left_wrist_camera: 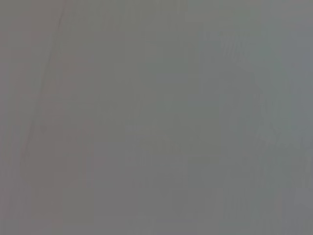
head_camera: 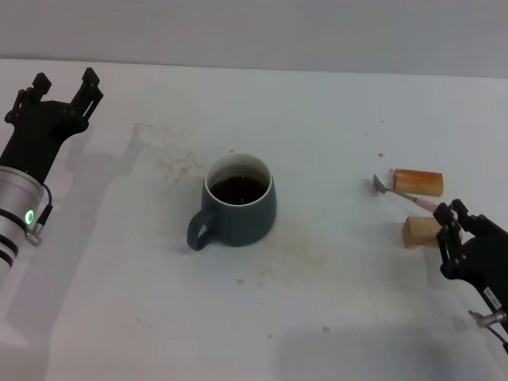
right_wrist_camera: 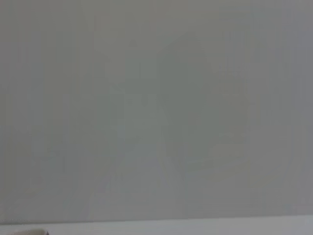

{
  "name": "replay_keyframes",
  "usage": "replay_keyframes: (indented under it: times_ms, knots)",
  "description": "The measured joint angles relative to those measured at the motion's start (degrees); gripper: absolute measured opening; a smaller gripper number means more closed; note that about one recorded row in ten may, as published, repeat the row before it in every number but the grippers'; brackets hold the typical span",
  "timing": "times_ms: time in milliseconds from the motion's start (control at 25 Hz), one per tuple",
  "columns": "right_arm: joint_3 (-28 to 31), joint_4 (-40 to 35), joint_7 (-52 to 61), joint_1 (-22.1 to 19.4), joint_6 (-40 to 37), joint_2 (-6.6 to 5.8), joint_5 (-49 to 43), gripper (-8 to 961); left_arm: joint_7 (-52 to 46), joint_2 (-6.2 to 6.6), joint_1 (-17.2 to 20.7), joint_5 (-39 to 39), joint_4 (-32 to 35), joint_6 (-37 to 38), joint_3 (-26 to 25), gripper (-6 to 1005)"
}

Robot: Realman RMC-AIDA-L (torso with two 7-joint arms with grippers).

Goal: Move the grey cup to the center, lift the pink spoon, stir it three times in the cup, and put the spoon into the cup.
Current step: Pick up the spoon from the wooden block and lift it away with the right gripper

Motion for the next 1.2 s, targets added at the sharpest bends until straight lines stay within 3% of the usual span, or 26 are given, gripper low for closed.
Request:
replay_keyframes:
  times_ms: [1200]
  knots:
    - [2.8, -1.6, 0.0, 6.5, -4.9, -0.37, 0.0, 98, 0.0, -0.07, 0.0, -0.1, -0.1, -0.5, -0.2, 827]
